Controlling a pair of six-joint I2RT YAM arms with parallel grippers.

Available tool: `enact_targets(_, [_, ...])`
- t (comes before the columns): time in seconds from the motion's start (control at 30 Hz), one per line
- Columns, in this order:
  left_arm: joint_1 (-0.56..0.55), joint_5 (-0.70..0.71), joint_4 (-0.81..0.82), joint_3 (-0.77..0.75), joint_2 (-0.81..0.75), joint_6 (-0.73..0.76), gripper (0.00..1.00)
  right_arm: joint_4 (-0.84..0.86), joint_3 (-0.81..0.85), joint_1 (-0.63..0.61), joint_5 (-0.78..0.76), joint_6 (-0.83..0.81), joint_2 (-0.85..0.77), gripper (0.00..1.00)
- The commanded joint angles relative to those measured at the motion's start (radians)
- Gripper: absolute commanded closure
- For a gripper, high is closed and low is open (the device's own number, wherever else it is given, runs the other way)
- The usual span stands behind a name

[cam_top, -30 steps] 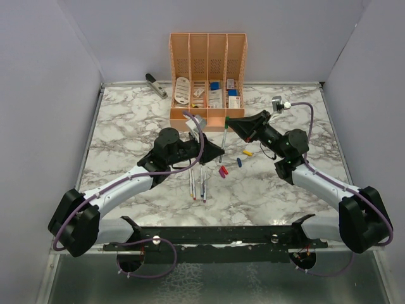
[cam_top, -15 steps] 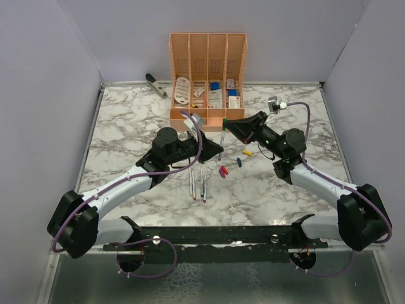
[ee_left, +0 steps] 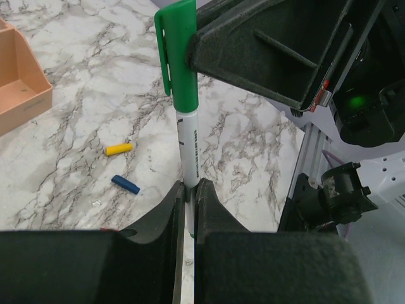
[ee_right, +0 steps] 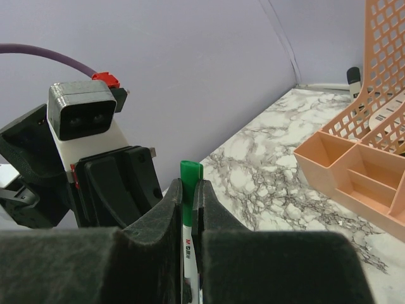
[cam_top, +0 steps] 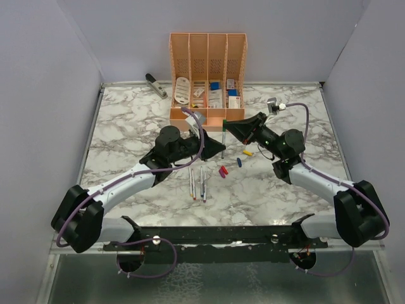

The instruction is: Insert the pens into the pen caps

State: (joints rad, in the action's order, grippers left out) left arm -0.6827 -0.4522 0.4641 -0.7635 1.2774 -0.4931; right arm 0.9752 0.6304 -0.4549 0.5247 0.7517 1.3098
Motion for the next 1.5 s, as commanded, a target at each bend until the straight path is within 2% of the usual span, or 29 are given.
enact_targets(0.0, [-0.001,0.023,0.163,-0.065,0.009,-0.048,1.0,-0.034,-0.032,-0.004,0.086,-0.012,0.042,0.98])
enact_targets(0.13, [-0.001,0.066,0.174,-0.085,0.012,-0.033,1.0,-0.12,-0.024,-0.008,0.107,-0.05,0.05,0.98])
enact_targets(0.47, [0.007,0.146,0.203,-0.094,-0.001,-0.005,1.0,-0.366,-0.007,-0.03,0.038,-0.194,0.0,0.98])
enact_targets(0.6, [0.015,0.176,0.21,-0.085,-0.015,-0.005,1.0,-0.396,-0.013,-0.04,0.019,-0.209,-0.007,0.98])
enact_targets(0.97, [0.017,0.147,0.173,-0.047,0.0,-0.048,1.0,-0.359,0.023,-0.051,-0.012,-0.195,0.002,0.98])
enact_targets(1.03, [0.017,0.144,0.117,-0.037,0.0,-0.051,1.0,-0.354,0.051,-0.051,-0.034,-0.178,-0.004,0.93])
enact_targets(1.1, [0.017,0.145,0.052,-0.025,-0.002,-0.047,1.0,-0.352,0.081,-0.051,-0.062,-0.167,-0.015,0.78])
enact_targets(1.17, [0.017,0.156,-0.003,0.001,-0.012,-0.043,1.0,-0.349,0.11,-0.051,-0.094,-0.163,-0.031,0.69])
enact_targets(1.3, [0.017,0.206,-0.152,0.05,-0.038,-0.032,1.0,-0.343,0.158,-0.051,-0.164,-0.172,-0.078,0.6])
enact_targets(1.47, [0.022,0.348,-0.377,0.047,-0.045,-0.015,1.0,-0.411,0.221,-0.051,-0.214,-0.223,-0.12,0.57])
